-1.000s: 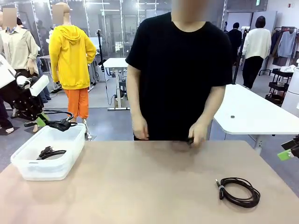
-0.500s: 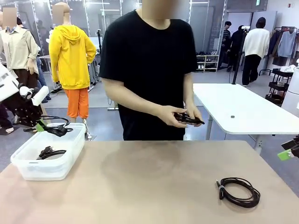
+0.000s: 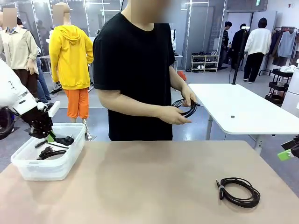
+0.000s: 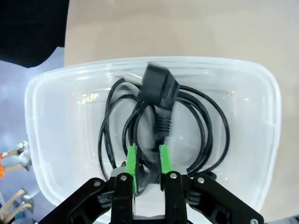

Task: Organize and store the cables.
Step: Place the Power Cable into the Organizing box.

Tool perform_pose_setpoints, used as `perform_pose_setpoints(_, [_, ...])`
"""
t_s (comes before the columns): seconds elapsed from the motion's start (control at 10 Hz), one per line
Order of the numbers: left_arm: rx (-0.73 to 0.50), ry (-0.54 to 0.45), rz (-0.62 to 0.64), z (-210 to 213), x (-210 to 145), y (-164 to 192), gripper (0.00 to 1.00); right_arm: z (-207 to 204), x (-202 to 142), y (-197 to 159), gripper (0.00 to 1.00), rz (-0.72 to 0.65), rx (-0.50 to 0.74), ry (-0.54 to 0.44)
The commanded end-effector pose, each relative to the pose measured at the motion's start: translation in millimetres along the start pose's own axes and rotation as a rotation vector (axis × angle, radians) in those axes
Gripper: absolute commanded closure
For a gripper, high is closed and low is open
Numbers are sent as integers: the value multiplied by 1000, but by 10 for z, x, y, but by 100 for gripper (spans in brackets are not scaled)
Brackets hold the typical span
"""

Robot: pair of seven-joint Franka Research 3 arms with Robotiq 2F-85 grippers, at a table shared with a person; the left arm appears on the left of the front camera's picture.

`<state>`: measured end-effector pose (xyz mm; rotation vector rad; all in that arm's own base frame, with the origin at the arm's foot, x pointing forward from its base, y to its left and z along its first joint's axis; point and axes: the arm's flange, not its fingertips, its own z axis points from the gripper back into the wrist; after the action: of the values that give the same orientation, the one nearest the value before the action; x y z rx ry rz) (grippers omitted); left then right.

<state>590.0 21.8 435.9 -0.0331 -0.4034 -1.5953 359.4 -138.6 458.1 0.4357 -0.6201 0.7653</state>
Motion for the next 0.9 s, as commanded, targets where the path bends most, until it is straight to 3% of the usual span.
perform_pose_setpoints(0.0, [-27, 34, 19, 111, 27, 57, 30, -1, 17, 0, 0, -15, 7, -9])
perform_pose_setpoints(0.1, [-54, 54, 21, 106, 44, 33, 0, -1, 17, 0, 0, -15, 7, -9])
perform_pose_setpoints(0.3, [-56, 88, 39, 170, 107, -23, 0, -1, 17, 0, 0, -15, 7, -9])
perform_pose_setpoints(0.4, [-58, 90, 47, 209, 142, -73, 14, -1, 17, 0, 0, -15, 7, -9])
perform_pose_setpoints(0.6, [-60, 109, 101, 248, 161, -162, 0, -1, 17, 0, 0, -15, 7, -9])
perform_pose_setpoints(0.8, [-60, 102, 159, 257, 195, -243, 0, -1, 17, 0, 0, -15, 7, -9])
